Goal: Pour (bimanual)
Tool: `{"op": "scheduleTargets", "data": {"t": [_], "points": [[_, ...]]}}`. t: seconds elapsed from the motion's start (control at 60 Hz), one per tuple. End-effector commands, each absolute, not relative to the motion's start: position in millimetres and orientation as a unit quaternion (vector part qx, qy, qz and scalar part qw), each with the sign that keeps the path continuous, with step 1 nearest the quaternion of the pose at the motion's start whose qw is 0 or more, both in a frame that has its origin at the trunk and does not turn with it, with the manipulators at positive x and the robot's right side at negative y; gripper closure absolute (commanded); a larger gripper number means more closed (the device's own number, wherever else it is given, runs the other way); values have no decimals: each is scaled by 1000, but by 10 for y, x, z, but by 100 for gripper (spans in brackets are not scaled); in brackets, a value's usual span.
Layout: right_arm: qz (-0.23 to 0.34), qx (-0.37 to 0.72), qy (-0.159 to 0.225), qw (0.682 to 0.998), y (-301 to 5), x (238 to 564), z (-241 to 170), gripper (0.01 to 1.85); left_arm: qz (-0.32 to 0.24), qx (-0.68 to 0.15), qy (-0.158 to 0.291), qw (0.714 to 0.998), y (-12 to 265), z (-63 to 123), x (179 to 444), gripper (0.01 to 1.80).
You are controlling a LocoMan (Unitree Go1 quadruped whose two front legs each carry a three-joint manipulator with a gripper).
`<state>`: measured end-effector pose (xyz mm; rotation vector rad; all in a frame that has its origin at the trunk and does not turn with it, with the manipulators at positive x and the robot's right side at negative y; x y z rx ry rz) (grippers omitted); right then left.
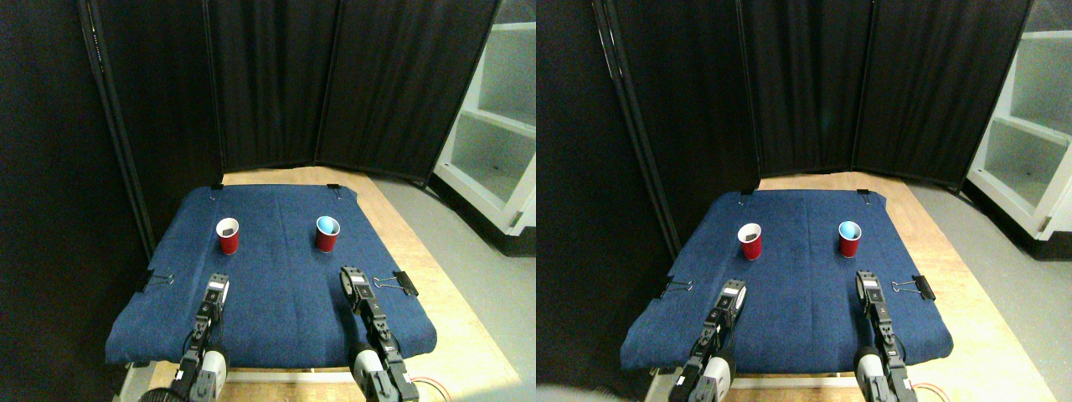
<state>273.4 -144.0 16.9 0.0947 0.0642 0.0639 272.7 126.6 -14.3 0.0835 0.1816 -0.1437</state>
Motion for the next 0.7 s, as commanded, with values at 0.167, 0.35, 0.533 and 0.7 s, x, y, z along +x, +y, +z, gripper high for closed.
{"op": "scheduleTargets", "data": {"t": [0.167, 0.35, 0.533, 0.7], "points": [[36, 41, 16, 998, -1412, 2751, 211, 140, -85, 44, 70, 993, 1236, -96, 2745, 148], [54, 42, 2, 998, -1416, 2756, 206, 140, -105, 51, 65, 991, 1229, -57, 2725, 148], [38, 96, -11, 995, -1390, 2745, 270, 136, -95, 7, 53, 994, 1220, 63, 2715, 101], [46, 175, -49, 982, -1360, 2794, 363, 133, -111, -50, 32, 992, 1189, 238, 2769, 95]]}}
